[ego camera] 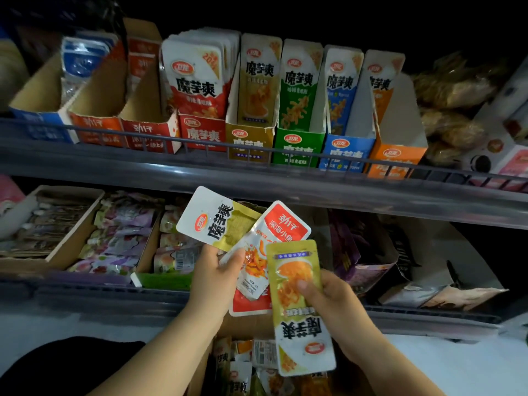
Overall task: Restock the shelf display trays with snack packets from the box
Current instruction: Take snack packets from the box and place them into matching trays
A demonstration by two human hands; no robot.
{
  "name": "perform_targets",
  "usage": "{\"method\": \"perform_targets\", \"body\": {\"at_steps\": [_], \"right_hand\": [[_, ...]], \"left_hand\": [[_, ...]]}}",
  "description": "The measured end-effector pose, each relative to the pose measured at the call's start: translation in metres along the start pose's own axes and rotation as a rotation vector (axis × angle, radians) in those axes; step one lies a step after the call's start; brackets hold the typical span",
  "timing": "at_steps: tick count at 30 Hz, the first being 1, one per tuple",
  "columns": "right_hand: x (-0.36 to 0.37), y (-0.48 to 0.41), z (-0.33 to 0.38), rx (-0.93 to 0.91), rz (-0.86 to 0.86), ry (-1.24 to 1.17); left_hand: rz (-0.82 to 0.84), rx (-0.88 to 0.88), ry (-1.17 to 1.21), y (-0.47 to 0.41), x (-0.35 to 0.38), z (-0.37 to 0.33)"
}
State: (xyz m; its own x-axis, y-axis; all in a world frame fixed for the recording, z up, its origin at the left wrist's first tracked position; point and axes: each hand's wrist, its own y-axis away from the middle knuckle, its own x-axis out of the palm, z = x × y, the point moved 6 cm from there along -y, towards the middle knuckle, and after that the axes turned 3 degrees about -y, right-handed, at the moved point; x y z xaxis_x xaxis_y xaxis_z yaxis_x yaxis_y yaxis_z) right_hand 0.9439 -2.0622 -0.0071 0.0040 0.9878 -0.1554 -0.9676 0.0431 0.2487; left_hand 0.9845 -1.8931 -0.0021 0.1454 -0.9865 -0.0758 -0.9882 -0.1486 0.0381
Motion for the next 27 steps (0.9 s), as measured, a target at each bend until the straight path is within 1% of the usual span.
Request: {"method": "perform_targets", "body": {"at_steps": [3, 5, 7, 10, 13, 17, 19, 21, 24, 27], "right_hand": [[-0.016, 0.007, 0.003, 0.116, 0.011, -0.158], [-0.025, 0.011, 0.011, 0.215, 0.080, -0.256], [-0.032, 0.018, 0.026, 0.277, 0.169, -0.229], [-0.046, 0.022, 0.054, 0.254, 0.258, -0.070], [-0.057, 0.022, 0.090, 0.159, 0.273, 0.097], [-0.062, 0.007, 0.156, -0.038, 0.201, 0.276], [-0.057, -0.008, 0.188, -0.115, 0.123, 0.465], [-0.053, -0.025, 0.220, -0.180, 0.006, 0.596], [-0.038, -0.049, 0.271, -0.321, -0.114, 0.861], [-0.017, -0.067, 0.305, -0.391, -0.157, 1.051]], "left_hand": [[0.016, 0.059, -0.050, -0.005, -0.006, -0.016], [0.031, 0.083, -0.082, -0.008, -0.010, -0.029], [0.045, 0.105, -0.108, -0.012, -0.016, -0.042], [0.071, 0.157, -0.164, -0.019, -0.026, -0.060], [0.114, 0.190, -0.166, -0.030, -0.033, -0.068], [0.072, 0.194, -0.138, -0.048, -0.050, -0.070], [0.021, 0.192, -0.131, -0.052, -0.060, -0.073], [-0.011, 0.176, -0.122, -0.054, -0.066, -0.075], [0.017, 0.195, -0.142, -0.051, -0.066, -0.080], [0.042, 0.220, -0.113, -0.053, -0.066, -0.080]]}}
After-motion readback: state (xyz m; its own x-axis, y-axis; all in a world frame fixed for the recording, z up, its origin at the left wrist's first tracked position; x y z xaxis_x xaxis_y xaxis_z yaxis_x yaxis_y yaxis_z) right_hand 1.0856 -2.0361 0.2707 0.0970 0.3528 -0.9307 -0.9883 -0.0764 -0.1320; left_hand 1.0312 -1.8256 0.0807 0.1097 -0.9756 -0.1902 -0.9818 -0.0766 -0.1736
